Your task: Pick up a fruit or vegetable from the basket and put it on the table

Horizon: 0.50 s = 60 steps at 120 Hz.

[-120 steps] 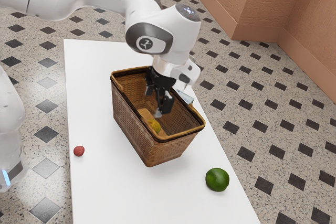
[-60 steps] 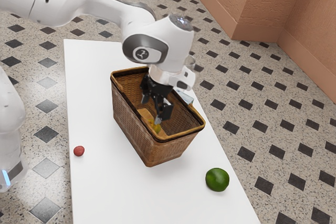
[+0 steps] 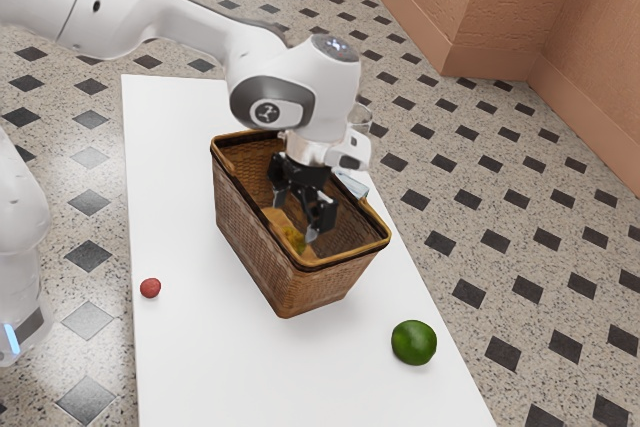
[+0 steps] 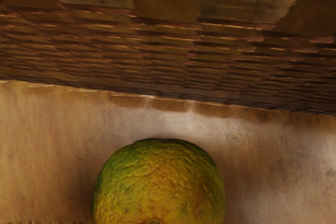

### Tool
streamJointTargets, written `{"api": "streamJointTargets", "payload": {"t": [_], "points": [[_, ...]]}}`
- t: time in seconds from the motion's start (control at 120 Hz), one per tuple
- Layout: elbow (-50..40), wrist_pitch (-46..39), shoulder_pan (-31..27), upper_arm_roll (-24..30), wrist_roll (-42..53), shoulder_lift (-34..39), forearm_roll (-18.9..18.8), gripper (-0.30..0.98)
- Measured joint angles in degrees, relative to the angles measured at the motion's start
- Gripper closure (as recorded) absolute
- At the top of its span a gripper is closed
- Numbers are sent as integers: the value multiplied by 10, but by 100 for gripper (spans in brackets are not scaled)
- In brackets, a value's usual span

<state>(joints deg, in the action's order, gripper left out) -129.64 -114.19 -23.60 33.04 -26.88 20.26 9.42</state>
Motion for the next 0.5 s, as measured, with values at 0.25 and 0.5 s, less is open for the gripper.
{"api": "streamJointTargets", "payload": {"t": [0.25,0.5], "points": [[-41,-21,-6,0,-23,14,16,0],[-61,-49,-11,1,-38,9,27,1]]}}
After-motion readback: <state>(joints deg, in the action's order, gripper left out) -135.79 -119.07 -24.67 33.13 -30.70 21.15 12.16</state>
